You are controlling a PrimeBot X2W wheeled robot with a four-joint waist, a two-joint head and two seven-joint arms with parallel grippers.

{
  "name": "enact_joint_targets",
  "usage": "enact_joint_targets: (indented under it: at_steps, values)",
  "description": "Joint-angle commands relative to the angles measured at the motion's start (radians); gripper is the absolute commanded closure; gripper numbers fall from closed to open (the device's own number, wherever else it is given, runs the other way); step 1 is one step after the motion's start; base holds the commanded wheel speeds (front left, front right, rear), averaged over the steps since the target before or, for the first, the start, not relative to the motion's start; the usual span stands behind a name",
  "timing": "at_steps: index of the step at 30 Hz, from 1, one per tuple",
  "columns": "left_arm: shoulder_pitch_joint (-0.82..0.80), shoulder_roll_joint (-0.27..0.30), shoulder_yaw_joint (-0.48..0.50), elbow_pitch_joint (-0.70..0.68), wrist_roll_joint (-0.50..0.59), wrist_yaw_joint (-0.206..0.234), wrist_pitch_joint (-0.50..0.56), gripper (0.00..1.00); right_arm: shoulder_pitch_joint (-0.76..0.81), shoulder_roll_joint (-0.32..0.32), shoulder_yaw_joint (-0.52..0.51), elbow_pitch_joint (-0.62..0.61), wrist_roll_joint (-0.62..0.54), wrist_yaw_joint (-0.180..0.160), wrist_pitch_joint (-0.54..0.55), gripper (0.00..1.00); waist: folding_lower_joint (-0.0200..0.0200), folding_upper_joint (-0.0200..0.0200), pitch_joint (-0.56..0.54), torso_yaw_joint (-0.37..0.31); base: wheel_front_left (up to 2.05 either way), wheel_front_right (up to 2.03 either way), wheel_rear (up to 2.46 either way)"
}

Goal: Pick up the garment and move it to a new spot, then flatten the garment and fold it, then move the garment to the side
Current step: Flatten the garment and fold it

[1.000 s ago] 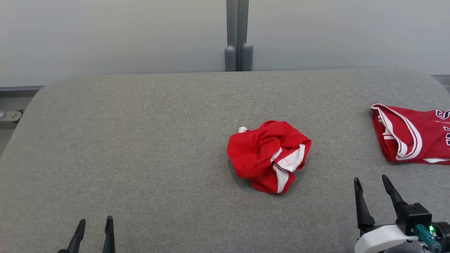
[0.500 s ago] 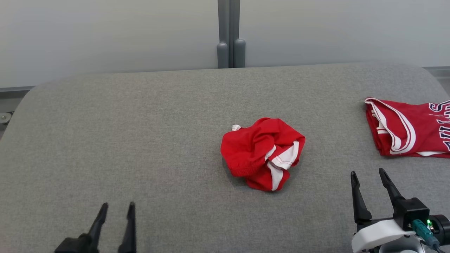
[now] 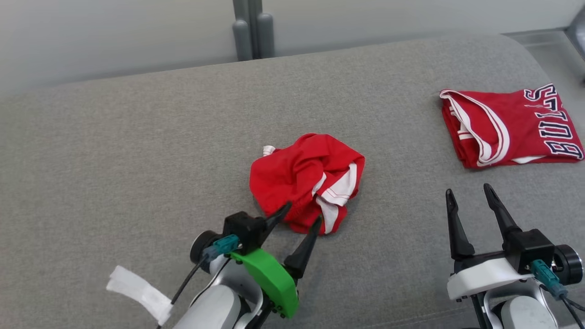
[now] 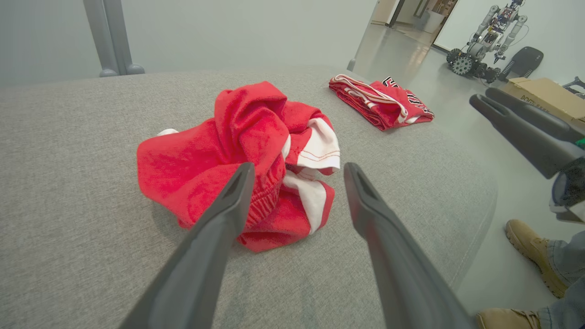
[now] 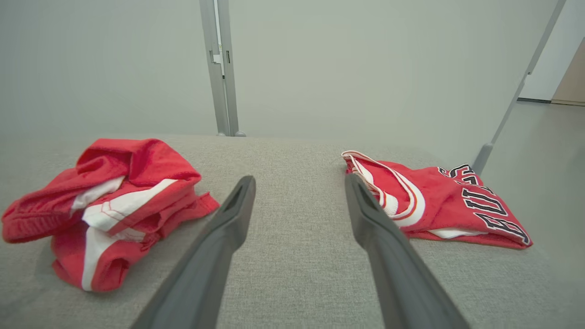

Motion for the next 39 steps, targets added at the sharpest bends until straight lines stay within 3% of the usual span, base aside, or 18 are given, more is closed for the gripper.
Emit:
enact_joint_targets:
  at_steps: [1,9,21,22,23,28,31,33,39]
  values:
    - [-0.047,-0.005,-0.037,0.026,-0.006,-0.003,0.017,0.00,-0.018,0.000,-0.001,-0.002,0.010,-0.002,0.000,0.00,0.0000,-0.0001,0.077,-0.084,0.00,0.00,0.00]
    - [-0.127,-0.021,-0.101,0.112,-0.077,-0.003,0.067,0.00,-0.031,0.002,-0.010,-0.008,0.033,-0.002,0.000,0.00,0.0000,-0.0001,0.125,-0.148,0.00,0.00,0.00]
    - [-0.201,-0.037,-0.088,0.183,-0.115,0.014,0.040,0.00,-0.045,0.002,-0.008,-0.004,0.052,-0.002,0.000,0.00,0.0000,-0.0001,0.135,-0.155,0.00,0.00,0.00]
    - [-0.207,-0.039,-0.088,0.179,-0.123,0.016,0.040,0.08,-0.042,0.002,-0.008,-0.001,0.055,-0.002,0.000,0.00,0.0000,-0.0001,0.131,-0.153,0.00,0.00,0.00]
    - [-0.207,-0.039,-0.088,0.179,-0.123,0.016,0.040,0.08,-0.042,0.002,-0.008,-0.001,0.055,-0.002,0.000,0.00,0.0000,-0.0001,0.131,-0.153,0.00,0.00,0.00]
    - [-0.215,-0.042,-0.082,0.170,-0.144,0.045,0.035,0.52,-0.043,0.002,-0.002,0.005,0.060,-0.002,0.000,0.00,0.0000,-0.0001,0.125,-0.152,0.00,0.00,0.00]
    - [-0.219,-0.043,-0.083,0.170,-0.153,0.057,0.039,0.68,-0.047,0.002,0.001,0.008,0.064,-0.002,0.000,0.00,0.0000,-0.0001,0.122,-0.155,0.00,0.00,0.00]
    - [-0.221,-0.044,-0.085,0.171,-0.156,0.060,0.040,1.00,-0.048,0.002,0.002,0.009,0.066,-0.002,0.000,0.00,0.0000,-0.0001,0.121,-0.157,0.00,0.00,0.00]
    - [-0.236,-0.043,-0.085,0.142,-0.173,0.060,0.056,1.00,-0.040,0.002,-0.003,0.011,0.075,-0.002,0.000,0.00,0.0000,-0.0001,0.117,-0.162,0.00,0.00,0.00]
